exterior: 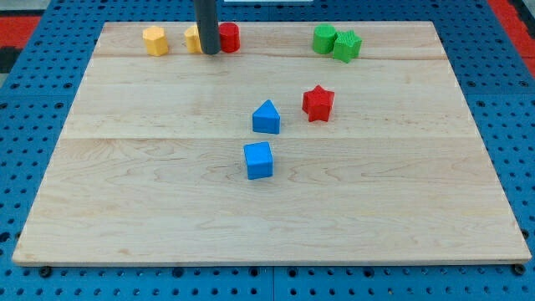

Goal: Slide the red star to the top center

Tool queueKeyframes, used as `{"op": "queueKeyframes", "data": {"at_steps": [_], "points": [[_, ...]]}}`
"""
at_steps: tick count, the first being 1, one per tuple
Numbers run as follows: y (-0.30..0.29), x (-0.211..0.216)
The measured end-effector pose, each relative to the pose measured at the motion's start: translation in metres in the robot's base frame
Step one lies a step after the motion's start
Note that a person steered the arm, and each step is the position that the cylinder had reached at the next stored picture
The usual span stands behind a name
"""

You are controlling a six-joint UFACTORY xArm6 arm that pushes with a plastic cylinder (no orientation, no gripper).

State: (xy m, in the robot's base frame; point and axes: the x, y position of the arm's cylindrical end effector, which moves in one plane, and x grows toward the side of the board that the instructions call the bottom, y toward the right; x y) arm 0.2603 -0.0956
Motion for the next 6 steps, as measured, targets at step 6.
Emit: {"op": "queueKeyframes", "data": {"at_steps": [6], "points": [[0.203,0.146]]}}
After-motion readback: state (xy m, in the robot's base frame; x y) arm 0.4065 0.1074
